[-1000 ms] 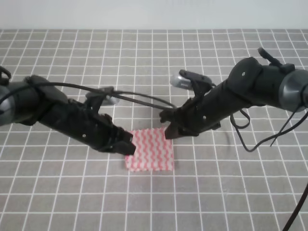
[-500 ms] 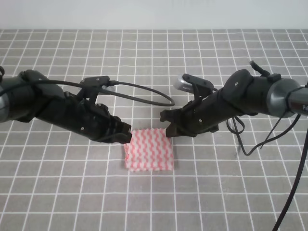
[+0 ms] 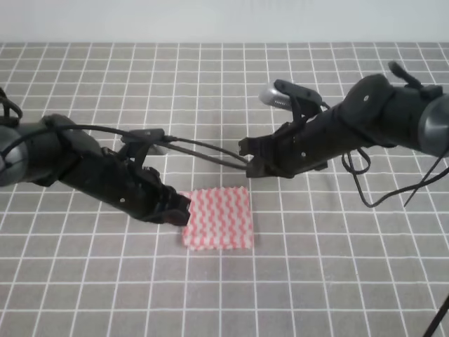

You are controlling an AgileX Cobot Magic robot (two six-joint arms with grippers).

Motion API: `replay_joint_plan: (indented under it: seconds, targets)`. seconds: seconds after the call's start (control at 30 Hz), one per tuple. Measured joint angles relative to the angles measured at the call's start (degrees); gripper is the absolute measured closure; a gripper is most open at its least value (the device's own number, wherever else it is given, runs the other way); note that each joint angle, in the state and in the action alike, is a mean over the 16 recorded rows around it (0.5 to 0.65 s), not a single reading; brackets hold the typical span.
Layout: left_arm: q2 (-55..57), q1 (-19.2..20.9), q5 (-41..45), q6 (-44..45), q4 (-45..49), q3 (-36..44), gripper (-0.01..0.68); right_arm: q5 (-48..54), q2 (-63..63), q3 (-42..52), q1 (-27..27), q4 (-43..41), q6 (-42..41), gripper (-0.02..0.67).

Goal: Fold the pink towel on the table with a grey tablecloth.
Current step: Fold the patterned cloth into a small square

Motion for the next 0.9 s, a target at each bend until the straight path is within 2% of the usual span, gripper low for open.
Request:
replay_joint_plan:
  seconds: [0.2, 0.4, 0.67, 0.9]
  targets:
    - [-0.35, 0.01, 1.15, 0.09, 1.29, -0.10, 0.675, 2.15, -3.08, 0.04, -0.07, -1.16, 0.03, 0.666]
    - [-6.45, 0.01, 0.73, 0.04, 1.97, -0.24, 0.675, 4.32, -7.69, 0.21, -0.05, -3.96, 1.12, 0.666]
    - [-22.71, 0.02, -2.55, -0.38, 1.67, 1.42, 0.676, 5.26, -20.05, 4.45, 0.05, -11.08, 5.31, 0.666]
    - [-39.35, 0.03, -9.09, -0.82, 1.18, 9.05, 0.676, 4.42, -34.40, 14.17, 0.21, -15.84, 8.49, 0.666]
